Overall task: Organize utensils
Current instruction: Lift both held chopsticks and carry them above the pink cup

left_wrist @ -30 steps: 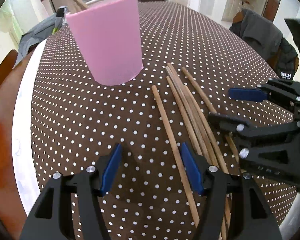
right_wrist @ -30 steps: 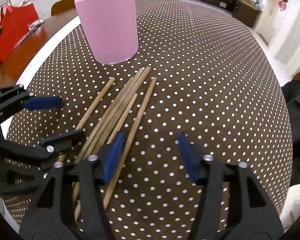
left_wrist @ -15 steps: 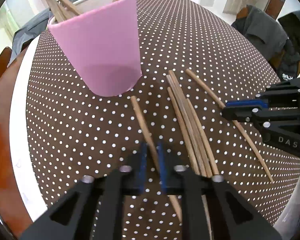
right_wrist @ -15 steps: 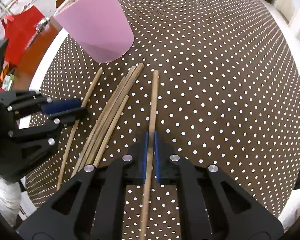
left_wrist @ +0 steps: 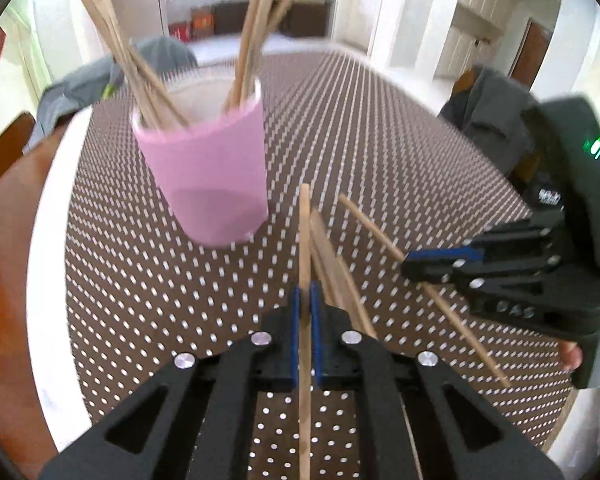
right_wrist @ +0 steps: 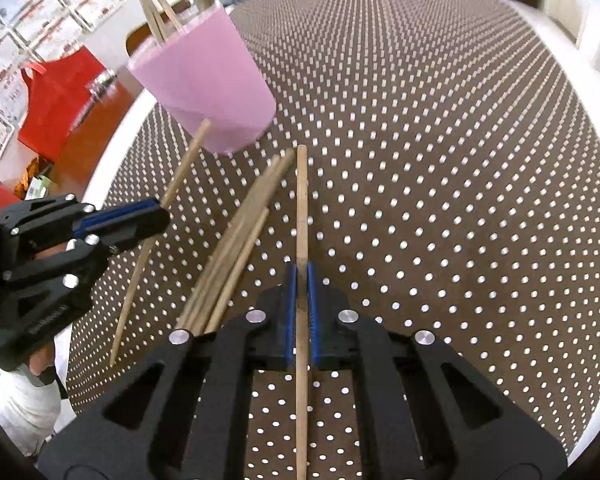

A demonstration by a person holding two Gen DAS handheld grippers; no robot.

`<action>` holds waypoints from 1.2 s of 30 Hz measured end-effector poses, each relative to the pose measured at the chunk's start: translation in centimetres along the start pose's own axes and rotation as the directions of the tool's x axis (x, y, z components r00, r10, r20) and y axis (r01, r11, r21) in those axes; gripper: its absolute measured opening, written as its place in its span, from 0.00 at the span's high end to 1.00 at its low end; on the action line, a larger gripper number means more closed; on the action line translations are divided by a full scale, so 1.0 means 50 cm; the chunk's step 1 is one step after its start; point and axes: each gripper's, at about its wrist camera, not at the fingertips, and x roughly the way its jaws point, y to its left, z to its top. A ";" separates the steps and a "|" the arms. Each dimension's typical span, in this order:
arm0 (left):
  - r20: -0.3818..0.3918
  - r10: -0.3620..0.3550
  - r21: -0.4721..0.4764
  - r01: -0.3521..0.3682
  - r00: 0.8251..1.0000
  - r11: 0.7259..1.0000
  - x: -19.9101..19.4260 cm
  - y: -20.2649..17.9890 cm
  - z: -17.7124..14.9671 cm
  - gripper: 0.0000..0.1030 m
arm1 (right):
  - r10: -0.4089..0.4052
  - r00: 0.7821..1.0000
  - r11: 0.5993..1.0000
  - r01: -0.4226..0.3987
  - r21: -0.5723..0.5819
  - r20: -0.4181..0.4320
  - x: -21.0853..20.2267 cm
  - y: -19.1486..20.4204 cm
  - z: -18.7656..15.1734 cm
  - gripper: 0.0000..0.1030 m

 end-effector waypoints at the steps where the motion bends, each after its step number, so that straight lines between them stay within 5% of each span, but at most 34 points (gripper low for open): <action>1: 0.022 -0.005 -0.001 0.005 1.000 1.000 -0.014 0.002 -0.001 0.94 | 0.011 1.000 1.000 -0.011 0.002 0.028 -0.016 -0.004 -0.002 0.94; 6: 0.146 -0.041 -0.014 0.044 0.988 0.999 -0.086 -0.003 0.015 0.94 | 0.046 0.984 0.999 -0.047 -0.001 0.172 -0.090 -0.007 -0.012 0.94; 17: 0.354 -0.077 -0.022 0.091 0.932 0.996 -0.196 0.007 0.053 0.94 | 0.123 0.891 0.992 -0.109 -0.056 0.437 -0.203 0.033 0.009 0.94; 30: 0.638 0.054 -0.180 0.080 0.768 0.980 -0.277 0.077 0.112 0.94 | 0.141 0.739 0.990 -0.094 -0.105 0.659 -0.256 0.130 0.076 0.94; 36: 0.687 0.073 -0.196 0.088 0.723 0.977 -0.289 0.092 0.130 0.94 | 0.154 0.666 0.987 -0.070 -0.145 0.730 -0.282 0.175 0.099 0.94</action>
